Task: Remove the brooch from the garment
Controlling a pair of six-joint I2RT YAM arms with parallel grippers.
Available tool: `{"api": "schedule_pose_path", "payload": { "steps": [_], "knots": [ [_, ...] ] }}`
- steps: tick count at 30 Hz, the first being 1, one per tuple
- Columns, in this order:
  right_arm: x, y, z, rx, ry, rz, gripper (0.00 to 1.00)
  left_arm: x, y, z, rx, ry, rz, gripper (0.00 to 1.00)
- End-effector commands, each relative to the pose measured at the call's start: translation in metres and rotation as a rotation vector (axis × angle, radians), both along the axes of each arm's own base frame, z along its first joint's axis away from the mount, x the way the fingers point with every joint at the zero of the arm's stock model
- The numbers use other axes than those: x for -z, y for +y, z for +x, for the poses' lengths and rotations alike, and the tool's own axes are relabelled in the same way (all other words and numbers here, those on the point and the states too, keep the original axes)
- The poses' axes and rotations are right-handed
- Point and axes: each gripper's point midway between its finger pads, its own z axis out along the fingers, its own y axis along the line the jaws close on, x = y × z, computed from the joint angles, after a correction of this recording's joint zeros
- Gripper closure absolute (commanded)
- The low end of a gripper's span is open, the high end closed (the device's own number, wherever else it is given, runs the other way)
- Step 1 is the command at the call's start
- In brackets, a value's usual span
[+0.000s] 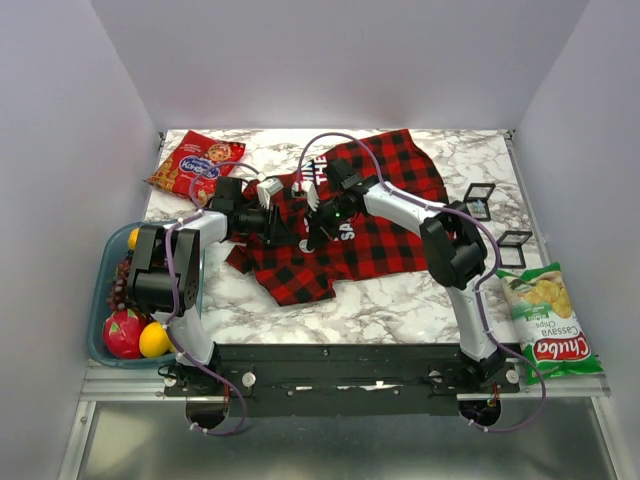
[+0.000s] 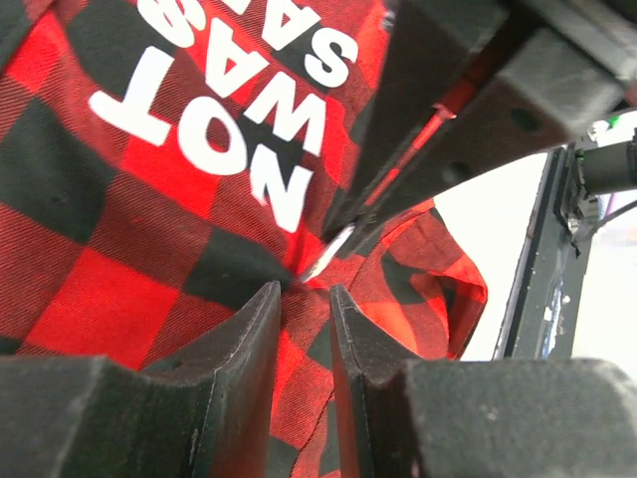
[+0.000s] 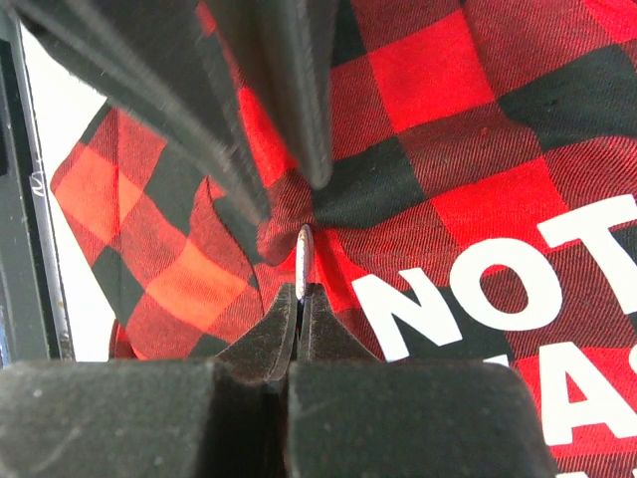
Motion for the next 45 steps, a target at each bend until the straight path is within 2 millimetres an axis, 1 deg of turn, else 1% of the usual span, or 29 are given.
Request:
{"api": "schedule_pose_path", "payload": {
  "steps": [1,9,16,20,22,25,26,28,30,32,33,34,36,37,39,40,41,43,45],
  "knots": [
    [-0.005,0.008,0.001,-0.002,0.037,0.028,0.98,-0.009,-0.012,-0.001,0.055,-0.025,-0.051,0.66],
    [-0.012,0.010,-0.003,-0.017,0.061,0.058,0.98,-0.011,-0.017,0.000,0.083,-0.057,-0.042,0.71],
    [-0.013,0.012,-0.005,-0.018,0.075,0.062,0.97,-0.011,-0.023,-0.007,0.139,-0.063,-0.037,0.76],
    [-0.014,0.013,-0.005,-0.018,0.077,0.066,0.98,-0.008,-0.024,-0.012,0.163,-0.053,-0.025,0.82],
    [-0.015,0.013,-0.004,-0.017,0.075,0.068,0.97,-0.008,-0.025,-0.012,0.169,-0.052,-0.024,0.82],
    [-0.016,0.013,-0.004,-0.017,0.070,0.067,0.97,-0.006,-0.025,-0.013,0.180,-0.050,-0.020,0.88],
    [-0.016,0.012,-0.004,-0.016,0.070,0.066,0.97,-0.006,-0.025,-0.014,0.182,-0.045,-0.020,0.91],
    [-0.015,0.012,-0.004,-0.016,0.069,0.063,0.97,-0.008,-0.025,-0.014,0.190,-0.051,-0.023,0.94],
    [-0.016,0.012,-0.004,-0.014,0.071,0.064,0.97,-0.008,-0.026,-0.015,0.196,-0.050,-0.028,1.00],
    [-0.015,0.012,-0.004,-0.010,0.073,0.061,0.96,-0.009,-0.026,-0.015,0.198,-0.053,-0.030,1.00],
    [-0.015,0.011,-0.003,-0.005,0.073,0.059,0.94,-0.008,-0.026,-0.016,0.199,-0.050,-0.033,1.00],
    [-0.014,0.011,-0.002,0.004,0.069,0.050,0.85,-0.008,-0.026,-0.016,0.199,-0.050,-0.032,1.00],
    [-0.016,0.009,0.002,0.022,0.060,0.041,0.78,-0.009,-0.026,-0.016,0.197,-0.055,-0.031,1.00],
    [-0.017,0.007,0.002,0.026,0.063,0.033,0.70,-0.009,-0.026,-0.016,0.197,-0.055,-0.031,1.00],
    [-0.023,0.001,0.008,0.047,0.066,0.040,0.63,-0.009,-0.026,-0.015,0.196,-0.064,-0.026,1.00],
    [-0.031,-0.002,0.007,0.054,0.072,0.047,0.58,-0.009,-0.025,-0.014,0.193,-0.064,-0.022,1.00],
    [-0.035,-0.007,0.013,0.071,0.075,0.052,0.56,-0.007,-0.024,-0.013,0.188,-0.062,-0.011,1.00],
    [-0.043,-0.013,0.017,0.096,0.075,0.050,0.53,-0.006,-0.023,-0.009,0.177,-0.062,0.005,1.00],
    [-0.042,-0.020,0.021,0.118,0.065,0.034,0.53,-0.003,-0.022,-0.007,0.167,-0.058,0.024,1.00]
  ]
}}
